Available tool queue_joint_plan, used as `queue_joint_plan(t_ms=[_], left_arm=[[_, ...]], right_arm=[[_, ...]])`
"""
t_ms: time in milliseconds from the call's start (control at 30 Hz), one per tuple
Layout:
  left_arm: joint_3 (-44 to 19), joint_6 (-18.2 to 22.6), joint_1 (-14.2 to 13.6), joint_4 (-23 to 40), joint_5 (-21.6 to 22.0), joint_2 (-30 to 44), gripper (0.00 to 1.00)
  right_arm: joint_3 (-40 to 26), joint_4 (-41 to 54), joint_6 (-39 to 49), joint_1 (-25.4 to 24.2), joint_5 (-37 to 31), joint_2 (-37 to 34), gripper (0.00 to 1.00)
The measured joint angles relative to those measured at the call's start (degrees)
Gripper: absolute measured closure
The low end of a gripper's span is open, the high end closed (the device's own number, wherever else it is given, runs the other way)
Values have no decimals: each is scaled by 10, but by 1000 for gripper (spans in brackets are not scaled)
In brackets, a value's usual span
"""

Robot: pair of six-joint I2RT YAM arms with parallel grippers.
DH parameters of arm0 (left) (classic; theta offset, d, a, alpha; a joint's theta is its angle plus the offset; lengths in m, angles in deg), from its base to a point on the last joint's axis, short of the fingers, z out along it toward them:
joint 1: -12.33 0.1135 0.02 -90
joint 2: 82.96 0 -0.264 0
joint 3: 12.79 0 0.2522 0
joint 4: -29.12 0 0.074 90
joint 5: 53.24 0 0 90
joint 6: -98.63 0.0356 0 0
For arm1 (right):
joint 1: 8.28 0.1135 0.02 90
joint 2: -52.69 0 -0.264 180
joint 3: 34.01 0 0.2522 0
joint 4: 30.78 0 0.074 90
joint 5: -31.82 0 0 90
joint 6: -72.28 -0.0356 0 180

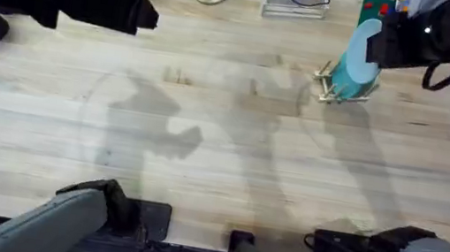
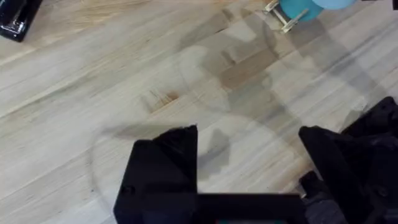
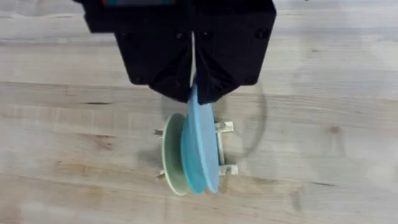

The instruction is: Pick up the plates from the table one by one and place each into a slot on the dish rack.

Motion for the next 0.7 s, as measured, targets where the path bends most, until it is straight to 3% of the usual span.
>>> queue_joint_plan(t_ms=[700], left_arm=[[0, 0, 0, 0, 0, 0, 7]], right_arm=[[0, -16, 2, 0, 0, -50, 972]])
